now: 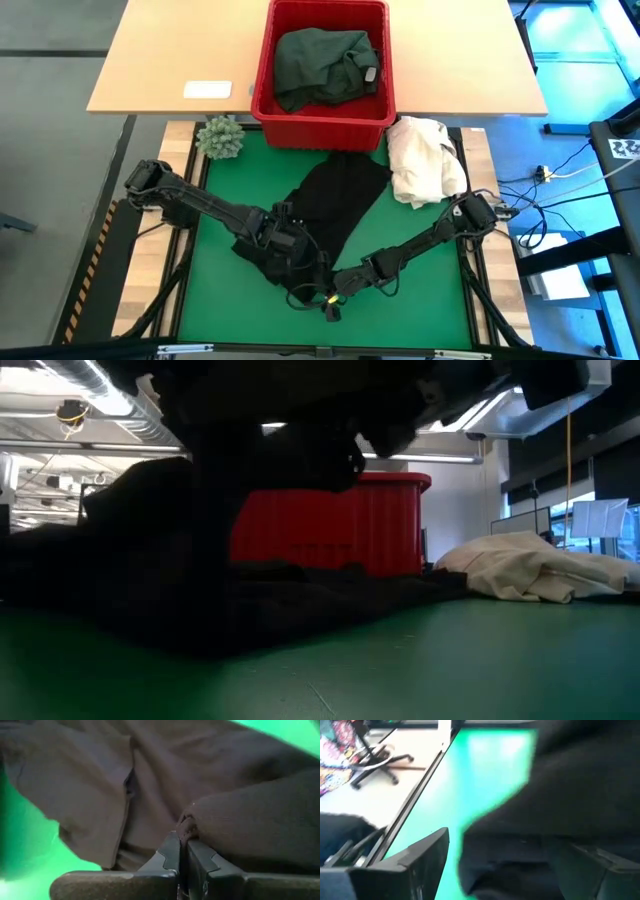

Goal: Fold laundry
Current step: Fold the black shirt

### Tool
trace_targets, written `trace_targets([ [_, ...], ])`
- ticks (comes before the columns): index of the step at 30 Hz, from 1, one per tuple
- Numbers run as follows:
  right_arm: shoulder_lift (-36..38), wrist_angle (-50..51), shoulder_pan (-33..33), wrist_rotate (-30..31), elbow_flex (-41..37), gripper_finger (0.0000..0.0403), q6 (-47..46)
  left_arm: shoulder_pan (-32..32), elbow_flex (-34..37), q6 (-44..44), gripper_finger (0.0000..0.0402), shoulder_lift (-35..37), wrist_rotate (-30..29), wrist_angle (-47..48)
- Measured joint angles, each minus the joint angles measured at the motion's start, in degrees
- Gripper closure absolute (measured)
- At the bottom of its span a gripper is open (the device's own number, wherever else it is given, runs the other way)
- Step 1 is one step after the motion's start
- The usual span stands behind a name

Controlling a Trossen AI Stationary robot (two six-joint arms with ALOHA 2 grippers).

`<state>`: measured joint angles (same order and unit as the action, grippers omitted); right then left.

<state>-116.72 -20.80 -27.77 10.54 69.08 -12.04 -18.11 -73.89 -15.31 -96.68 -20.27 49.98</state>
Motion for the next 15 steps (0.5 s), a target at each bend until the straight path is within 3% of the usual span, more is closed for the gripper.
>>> trace_targets([
  [5, 3.21, 6.05, 0.00, 1.40, 0.00, 0.0086, -4.39, 1.12, 0.00, -0.01, 0.0401, 0.00, -0.17, 0.20],
  [11, 4.63, 6.31, 0.11, 14.63, 0.04, 0.0086, -7.31, 1.10, 0.00, 1.77, 0.0401, 0.00, -0.11, -0.02],
  [15, 4.63, 8.16, 1.10, 18.10, 0.04, 0.0086, -9.53, 0.69, 0.00, 2.39, 0.0401, 0.02, 0.15, -0.04],
])
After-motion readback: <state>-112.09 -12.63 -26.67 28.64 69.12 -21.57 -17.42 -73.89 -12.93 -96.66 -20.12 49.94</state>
